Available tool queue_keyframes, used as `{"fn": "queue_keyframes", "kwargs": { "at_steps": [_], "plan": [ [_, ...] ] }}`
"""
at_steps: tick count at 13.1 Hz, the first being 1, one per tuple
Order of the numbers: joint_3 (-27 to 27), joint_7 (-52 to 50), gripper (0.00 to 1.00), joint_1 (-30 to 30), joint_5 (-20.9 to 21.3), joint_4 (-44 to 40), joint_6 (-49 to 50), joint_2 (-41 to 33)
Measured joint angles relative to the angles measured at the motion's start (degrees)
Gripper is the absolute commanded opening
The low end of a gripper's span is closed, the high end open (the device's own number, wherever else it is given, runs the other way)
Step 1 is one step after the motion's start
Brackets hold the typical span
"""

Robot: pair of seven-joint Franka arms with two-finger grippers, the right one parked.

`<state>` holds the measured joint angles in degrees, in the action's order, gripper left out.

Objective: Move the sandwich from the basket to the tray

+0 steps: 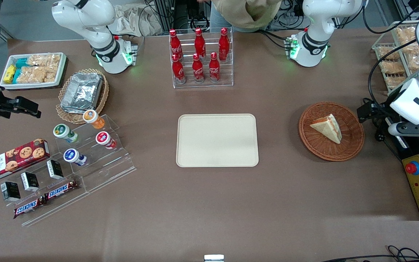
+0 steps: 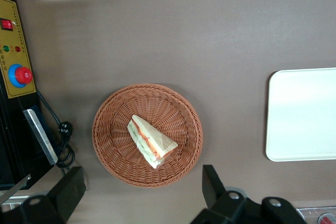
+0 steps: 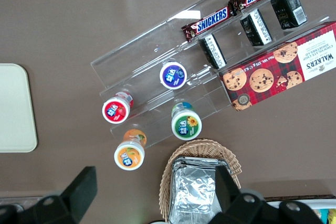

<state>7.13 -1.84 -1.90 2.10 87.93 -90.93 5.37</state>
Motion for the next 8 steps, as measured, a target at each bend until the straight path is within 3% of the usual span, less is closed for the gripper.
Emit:
{"fn": "queue_keyframes", "kwargs": {
  "at_steps": [6, 8],
  "plan": [
    [-0.01, -0.77, 1.00, -0.01, -0.01, 0.26, 0.27, -0.02],
    [-0.03, -7.30, 1.00, -0.02, -0.02, 0.89, 0.34, -0.40]
  ]
}}
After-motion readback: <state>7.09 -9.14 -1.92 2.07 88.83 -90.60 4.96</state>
